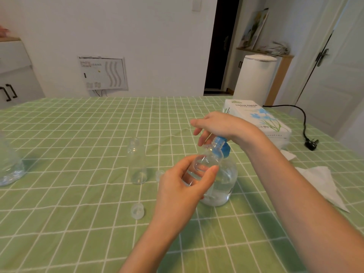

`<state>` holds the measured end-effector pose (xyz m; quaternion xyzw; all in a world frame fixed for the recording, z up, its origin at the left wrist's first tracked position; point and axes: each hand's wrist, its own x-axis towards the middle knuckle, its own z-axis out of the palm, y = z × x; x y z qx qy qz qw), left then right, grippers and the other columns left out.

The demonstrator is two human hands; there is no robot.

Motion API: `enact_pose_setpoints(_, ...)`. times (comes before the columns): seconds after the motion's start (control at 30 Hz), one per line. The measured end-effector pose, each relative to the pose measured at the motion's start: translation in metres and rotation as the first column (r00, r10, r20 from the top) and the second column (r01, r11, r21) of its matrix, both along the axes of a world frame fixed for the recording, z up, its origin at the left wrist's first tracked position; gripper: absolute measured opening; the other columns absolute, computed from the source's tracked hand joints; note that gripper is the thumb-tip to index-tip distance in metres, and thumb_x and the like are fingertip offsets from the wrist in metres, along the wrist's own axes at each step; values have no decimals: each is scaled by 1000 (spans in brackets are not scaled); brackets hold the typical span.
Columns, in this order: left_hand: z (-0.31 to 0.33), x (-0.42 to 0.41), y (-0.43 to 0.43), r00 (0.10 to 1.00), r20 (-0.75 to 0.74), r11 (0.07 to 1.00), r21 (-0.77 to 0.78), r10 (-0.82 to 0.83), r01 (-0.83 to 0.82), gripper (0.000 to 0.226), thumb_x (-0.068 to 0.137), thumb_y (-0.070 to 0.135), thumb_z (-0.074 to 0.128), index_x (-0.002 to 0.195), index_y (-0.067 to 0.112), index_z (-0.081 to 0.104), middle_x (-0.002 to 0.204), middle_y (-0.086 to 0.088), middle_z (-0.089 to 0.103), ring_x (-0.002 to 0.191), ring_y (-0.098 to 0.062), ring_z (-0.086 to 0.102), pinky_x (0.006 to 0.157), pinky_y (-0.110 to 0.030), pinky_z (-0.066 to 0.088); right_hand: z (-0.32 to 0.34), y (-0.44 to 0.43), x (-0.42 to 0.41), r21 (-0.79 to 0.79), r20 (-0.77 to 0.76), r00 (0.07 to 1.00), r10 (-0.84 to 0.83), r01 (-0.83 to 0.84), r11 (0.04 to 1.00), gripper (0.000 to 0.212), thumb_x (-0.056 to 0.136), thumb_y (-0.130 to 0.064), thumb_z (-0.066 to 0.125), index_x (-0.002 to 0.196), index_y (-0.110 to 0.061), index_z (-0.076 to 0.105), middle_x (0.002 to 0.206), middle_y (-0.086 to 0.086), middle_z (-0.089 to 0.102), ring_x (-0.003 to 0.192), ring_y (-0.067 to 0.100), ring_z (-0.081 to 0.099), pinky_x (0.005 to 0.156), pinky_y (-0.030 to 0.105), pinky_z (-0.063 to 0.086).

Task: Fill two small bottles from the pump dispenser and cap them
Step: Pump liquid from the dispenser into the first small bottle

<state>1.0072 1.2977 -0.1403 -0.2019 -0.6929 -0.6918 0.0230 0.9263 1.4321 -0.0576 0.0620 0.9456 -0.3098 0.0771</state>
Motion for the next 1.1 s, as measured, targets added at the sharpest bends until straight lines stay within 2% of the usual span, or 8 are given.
enact_pose_setpoints(0.07,0,1,0,1000,1,1000,-7,6,-6,15,74,35,69,89,38,67,78,5,70,72,-29,63,61,-37,57,-1,1,1,-23,8,1000,1,-1,1000,41,96,-46,43,98,-13,67,87,4,71,97,26,66,90,39,47)
enact_pose_setpoints(0.17,-1,2,0,1000,-3,1000,-15,12,-12,12,76,34,69,88,37,68,75,3,70,71,-32,62,64,-44,56,-7,2,1,-42,28,999,14,-13,999,42,96,-44,46,104,-9,67,90,7,72,85,23,65,73,32,47)
enact_pose_setpoints(0.27,-2,2,-1,1000,-1,1000,-20,21,-21,14,77,32,70,91,37,68,75,2,69,73,-37,60,67,-50,54,-10,2,1,-63,39,999,35,-33,997,40,95,-41,49,107,-7,66,94,10,72,84,24,66,80,32,49)
enact_pose_setpoints(0.47,-2,1,0,1000,1,1000,-13,10,-10,16,77,31,70,90,41,68,75,5,69,73,-33,62,66,-45,56,-9,3,2,-64,-7,1000,25,-25,998,41,96,-43,45,107,-10,66,93,8,73,95,26,68,75,27,47)
enact_pose_setpoints(0.6,-1,-1,1,1000,5,1000,9,12,-12,16,74,35,70,89,42,68,76,7,69,72,-30,63,58,-32,57,2,2,1,8,-21,1000,21,-20,1000,44,95,-48,42,107,-12,65,100,9,70,100,27,65,88,37,46)
enact_pose_setpoints(0.77,-1,0,1,1000,-14,1000,9,11,-11,19,71,40,70,88,48,67,76,8,70,67,-19,65,60,-32,57,2,0,0,3,-1,1000,10,-10,1000,44,96,-49,40,104,-14,65,103,10,69,101,28,64,95,42,47)
enact_pose_setpoints(0.93,-1,0,1,1000,-25,1000,1,10,-10,19,75,36,70,85,50,66,75,7,70,71,-25,64,59,-31,57,-2,2,0,-24,16,1000,5,-5,1000,42,95,-49,41,100,-15,65,93,5,70,96,26,64,91,41,47)
enact_pose_setpoints(1.1,-2,1,0,1000,-17,1000,-2,6,-6,12,73,34,70,83,41,68,71,10,70,63,-13,64,56,-23,55,-7,3,-2,-12,19,1000,14,-14,1000,42,94,-49,42,97,-16,67,103,10,68,99,27,64,94,43,47)
